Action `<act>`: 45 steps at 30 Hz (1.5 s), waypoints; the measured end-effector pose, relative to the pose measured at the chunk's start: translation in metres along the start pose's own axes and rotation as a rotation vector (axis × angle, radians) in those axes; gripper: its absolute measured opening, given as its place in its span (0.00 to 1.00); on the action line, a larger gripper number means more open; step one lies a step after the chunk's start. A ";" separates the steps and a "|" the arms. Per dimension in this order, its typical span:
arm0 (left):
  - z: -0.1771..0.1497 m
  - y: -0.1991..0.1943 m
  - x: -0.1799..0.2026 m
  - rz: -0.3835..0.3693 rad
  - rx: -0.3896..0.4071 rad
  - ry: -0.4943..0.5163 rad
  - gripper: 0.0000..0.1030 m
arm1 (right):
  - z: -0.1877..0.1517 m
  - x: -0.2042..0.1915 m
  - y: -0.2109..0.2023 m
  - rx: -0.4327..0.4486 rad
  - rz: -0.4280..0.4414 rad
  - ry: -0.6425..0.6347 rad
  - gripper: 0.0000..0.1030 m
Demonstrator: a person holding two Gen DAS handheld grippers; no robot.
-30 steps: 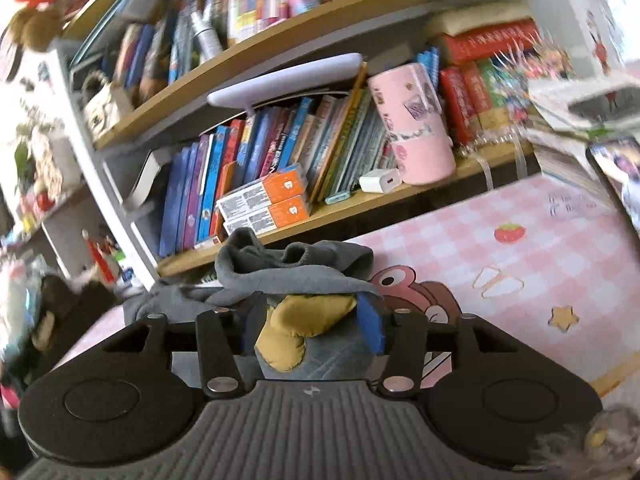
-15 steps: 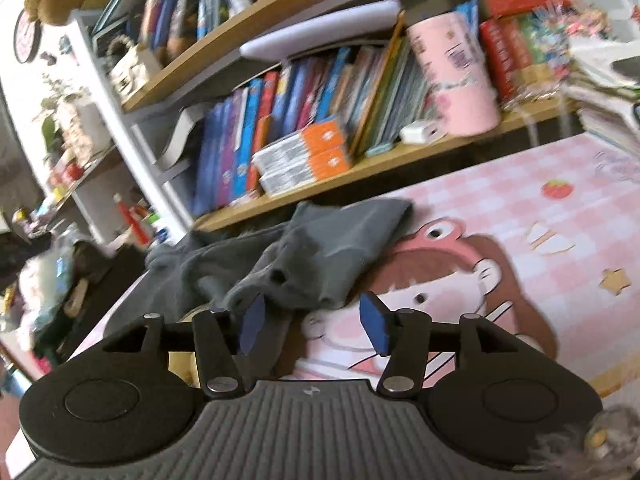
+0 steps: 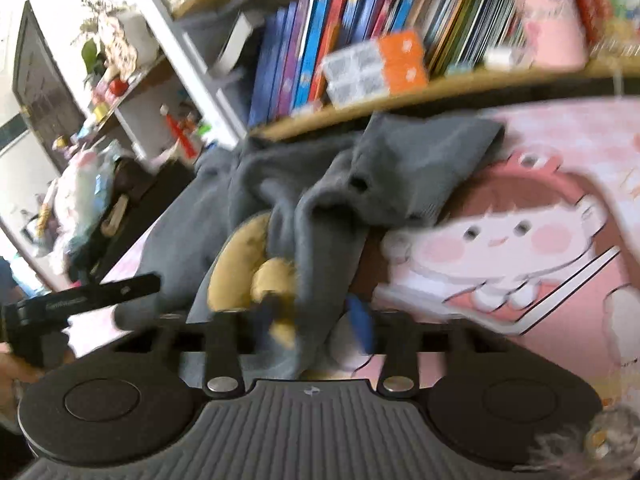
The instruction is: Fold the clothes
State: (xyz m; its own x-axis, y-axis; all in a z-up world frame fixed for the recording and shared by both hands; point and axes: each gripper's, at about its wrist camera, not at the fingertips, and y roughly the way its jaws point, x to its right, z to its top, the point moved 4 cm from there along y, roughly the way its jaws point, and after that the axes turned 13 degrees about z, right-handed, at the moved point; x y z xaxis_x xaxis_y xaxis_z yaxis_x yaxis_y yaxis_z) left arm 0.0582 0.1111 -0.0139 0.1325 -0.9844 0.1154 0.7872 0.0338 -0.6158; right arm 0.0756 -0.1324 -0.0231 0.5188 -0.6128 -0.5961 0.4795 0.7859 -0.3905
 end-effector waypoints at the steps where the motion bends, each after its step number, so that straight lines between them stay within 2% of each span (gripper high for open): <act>1: 0.002 0.001 -0.002 0.002 -0.009 0.001 0.21 | -0.001 -0.001 0.000 -0.004 0.002 -0.008 0.15; 4: 0.016 -0.002 -0.012 0.039 0.017 -0.031 0.11 | -0.005 -0.009 -0.002 -0.018 0.012 -0.053 0.07; 7: 0.042 -0.027 -0.011 0.109 0.188 -0.027 0.09 | -0.015 -0.030 -0.003 -0.076 0.162 -0.077 0.04; 9: 0.061 -0.048 -0.007 0.131 0.308 -0.014 0.09 | -0.027 -0.059 -0.002 -0.125 0.288 -0.160 0.04; 11: 0.077 -0.059 0.009 0.164 0.397 0.045 0.09 | -0.043 -0.092 0.000 -0.182 0.436 -0.244 0.04; 13: 0.090 -0.059 0.026 0.167 0.434 0.096 0.09 | -0.061 -0.118 0.001 -0.245 0.567 -0.302 0.04; 15: 0.100 -0.049 0.047 0.152 0.429 0.137 0.09 | -0.074 -0.132 0.002 -0.282 0.601 -0.349 0.06; 18: 0.103 -0.029 0.083 0.184 0.426 0.235 0.09 | -0.073 -0.130 -0.001 -0.260 0.548 -0.380 0.26; 19: 0.102 -0.021 0.094 0.194 0.427 0.267 0.09 | -0.067 -0.125 -0.005 -0.231 0.536 -0.362 0.37; 21: 0.102 -0.008 0.115 0.204 0.434 0.333 0.10 | -0.053 -0.112 -0.016 -0.169 0.541 -0.321 0.41; 23: 0.100 0.000 0.125 0.213 0.438 0.369 0.11 | -0.036 -0.098 -0.029 -0.084 0.533 -0.286 0.55; 25: 0.103 0.005 0.126 0.209 0.426 0.351 0.16 | -0.020 -0.082 -0.040 0.008 0.509 -0.230 0.63; 27: 0.110 0.010 0.119 0.192 0.391 0.315 0.22 | -0.005 -0.062 -0.049 0.088 0.466 -0.148 0.67; 29: 0.113 0.011 0.110 0.168 0.361 0.290 0.32 | 0.005 -0.036 -0.053 0.144 0.364 -0.041 0.70; 30: 0.111 0.008 0.105 0.163 0.365 0.285 0.45 | 0.008 -0.024 -0.053 0.156 0.293 0.007 0.70; 31: 0.108 0.002 0.101 0.173 0.398 0.291 0.68 | 0.008 -0.013 -0.053 0.155 0.219 0.043 0.71; 32: 0.104 -0.003 0.098 0.184 0.435 0.299 0.79 | 0.008 -0.002 -0.049 0.140 0.129 0.075 0.71; 33: 0.097 -0.012 0.094 0.213 0.506 0.319 0.88 | 0.007 0.004 -0.044 0.117 0.062 0.093 0.70; 34: 0.091 -0.018 0.091 0.226 0.532 0.344 0.89 | 0.005 0.009 -0.038 0.093 0.001 0.110 0.70; 36: 0.080 -0.029 0.087 0.250 0.582 0.392 0.89 | 0.002 0.011 -0.030 0.071 -0.006 0.133 0.70; 39: 0.060 -0.043 0.074 0.246 0.558 0.369 0.91 | 0.002 -0.004 -0.033 0.073 -0.026 0.059 0.70; 42: 0.036 -0.059 0.057 0.213 0.523 0.324 0.92 | 0.004 -0.015 -0.029 0.088 -0.094 -0.069 0.72; 45: 0.010 -0.074 0.036 0.198 0.469 0.243 0.94 | 0.003 -0.028 -0.022 0.119 -0.141 -0.217 0.79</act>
State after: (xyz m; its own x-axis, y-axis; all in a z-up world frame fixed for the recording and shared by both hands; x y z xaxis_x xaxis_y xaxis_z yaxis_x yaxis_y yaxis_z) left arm 0.0106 0.0744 0.0439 0.2059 -0.9611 -0.1840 0.9523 0.2401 -0.1882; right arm 0.0526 -0.1332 0.0042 0.5746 -0.7288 -0.3726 0.6305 0.6843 -0.3662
